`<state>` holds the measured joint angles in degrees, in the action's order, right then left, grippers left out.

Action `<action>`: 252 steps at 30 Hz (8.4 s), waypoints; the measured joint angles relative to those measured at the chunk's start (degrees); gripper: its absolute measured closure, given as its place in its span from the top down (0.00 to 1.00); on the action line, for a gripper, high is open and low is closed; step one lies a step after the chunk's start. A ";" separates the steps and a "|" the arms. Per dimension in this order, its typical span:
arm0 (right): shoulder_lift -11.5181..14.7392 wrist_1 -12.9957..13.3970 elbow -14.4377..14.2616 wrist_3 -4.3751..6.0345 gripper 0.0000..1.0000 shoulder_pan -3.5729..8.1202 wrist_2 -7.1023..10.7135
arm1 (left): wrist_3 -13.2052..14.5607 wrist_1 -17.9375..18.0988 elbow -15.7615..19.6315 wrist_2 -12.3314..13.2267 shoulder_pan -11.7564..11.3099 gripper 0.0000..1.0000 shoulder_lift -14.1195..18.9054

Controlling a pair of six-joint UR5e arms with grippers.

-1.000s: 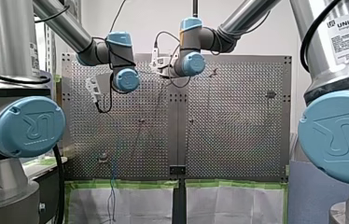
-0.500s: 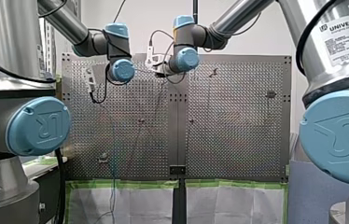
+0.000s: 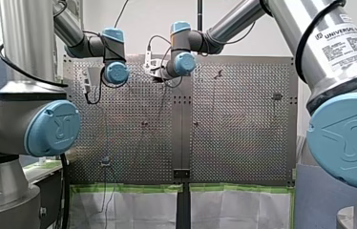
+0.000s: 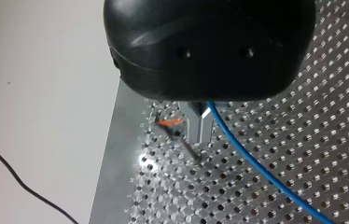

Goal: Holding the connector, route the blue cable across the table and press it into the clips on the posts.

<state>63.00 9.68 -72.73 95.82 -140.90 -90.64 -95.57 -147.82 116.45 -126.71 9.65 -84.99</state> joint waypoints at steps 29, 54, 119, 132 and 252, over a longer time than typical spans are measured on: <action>-7.88 -5.64 16.54 2.61 0.00 -0.82 1.94 | -1.28 -1.43 -7.95 5.84 -6.35 0.00 -3.70; -8.97 -7.21 20.29 2.62 0.00 -1.96 0.78 | -3.99 -0.37 -8.70 11.18 -9.52 0.00 -5.89; -13.21 -8.86 25.64 1.96 0.00 1.01 -3.24 | -15.96 3.07 -13.74 29.38 -19.74 1.00 -15.46; -13.27 -9.15 25.63 1.76 0.00 1.00 -5.38 | -16.16 -4.95 -13.23 25.50 -18.78 1.00 -12.36; -13.71 -9.95 25.58 1.75 0.00 1.69 -5.82 | -7.21 -10.37 -20.13 31.66 -5.70 1.00 -14.43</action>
<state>49.29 -0.26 -47.15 97.57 -139.21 -96.45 -102.78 -158.20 96.33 -95.05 3.95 -99.42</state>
